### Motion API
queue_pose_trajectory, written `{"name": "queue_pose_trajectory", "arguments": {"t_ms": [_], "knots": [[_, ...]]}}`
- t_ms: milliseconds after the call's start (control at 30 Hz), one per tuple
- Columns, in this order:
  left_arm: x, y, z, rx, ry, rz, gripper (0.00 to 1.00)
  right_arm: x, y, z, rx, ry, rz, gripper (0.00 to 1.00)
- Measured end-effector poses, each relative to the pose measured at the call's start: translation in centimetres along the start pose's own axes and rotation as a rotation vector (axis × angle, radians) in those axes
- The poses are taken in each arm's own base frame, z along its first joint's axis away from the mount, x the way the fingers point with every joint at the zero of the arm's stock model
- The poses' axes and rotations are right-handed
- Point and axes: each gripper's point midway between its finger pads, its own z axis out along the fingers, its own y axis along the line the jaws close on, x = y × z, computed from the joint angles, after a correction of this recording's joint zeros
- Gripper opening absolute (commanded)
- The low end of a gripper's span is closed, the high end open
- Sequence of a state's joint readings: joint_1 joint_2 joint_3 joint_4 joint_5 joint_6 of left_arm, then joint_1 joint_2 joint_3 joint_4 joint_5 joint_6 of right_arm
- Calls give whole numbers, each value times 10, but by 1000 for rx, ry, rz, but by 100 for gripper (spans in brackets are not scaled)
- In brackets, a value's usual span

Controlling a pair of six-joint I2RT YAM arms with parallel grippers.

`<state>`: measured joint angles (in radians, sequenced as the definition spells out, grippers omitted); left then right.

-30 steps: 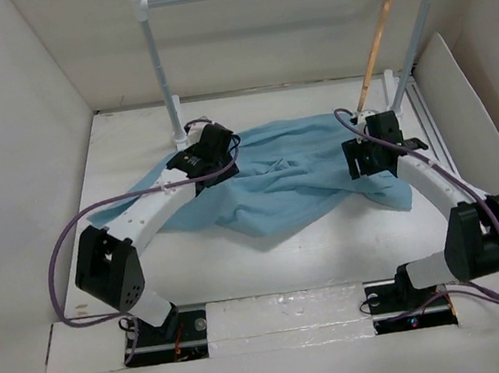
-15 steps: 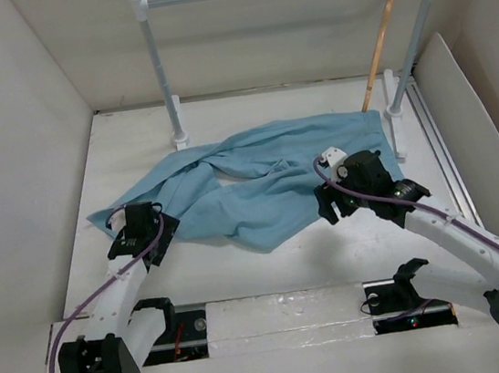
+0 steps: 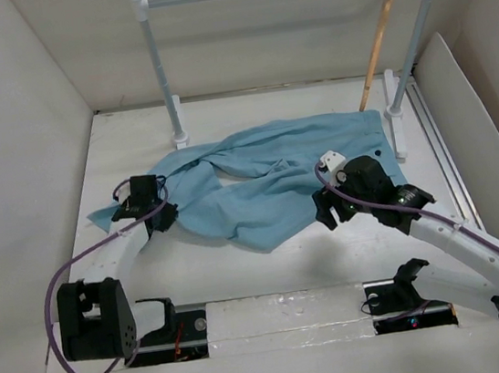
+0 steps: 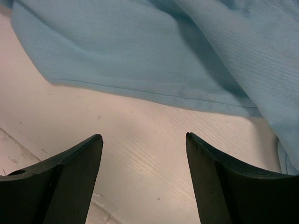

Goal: Place the trousers on the hanger
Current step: Flatten out the trousers at the center of the board.

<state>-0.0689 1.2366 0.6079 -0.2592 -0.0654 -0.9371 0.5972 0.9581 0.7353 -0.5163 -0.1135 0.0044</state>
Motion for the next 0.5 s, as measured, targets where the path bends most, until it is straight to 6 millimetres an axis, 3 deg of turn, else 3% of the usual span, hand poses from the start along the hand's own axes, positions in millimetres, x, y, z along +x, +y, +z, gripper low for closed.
{"name": "queue_pose_trajectory", "arguments": {"t_ms": [100, 200, 267, 333, 500], "knots": [[-22, -46, -41, 105, -52, 63, 0, 3, -2, 1, 12, 5, 9, 78], [-52, -97, -109, 270, -142, 105, 0, 9, -6, 6, 33, 33, 16, 78], [-71, -120, -156, 349, -194, 124, 0, 14, -9, 11, 45, 60, 18, 78], [-84, -133, -193, 396, -227, 141, 0, 18, -11, 16, 54, 90, 8, 78], [-97, -143, -259, 408, -216, 200, 0, 11, -22, 19, 80, 98, -13, 82]]}}
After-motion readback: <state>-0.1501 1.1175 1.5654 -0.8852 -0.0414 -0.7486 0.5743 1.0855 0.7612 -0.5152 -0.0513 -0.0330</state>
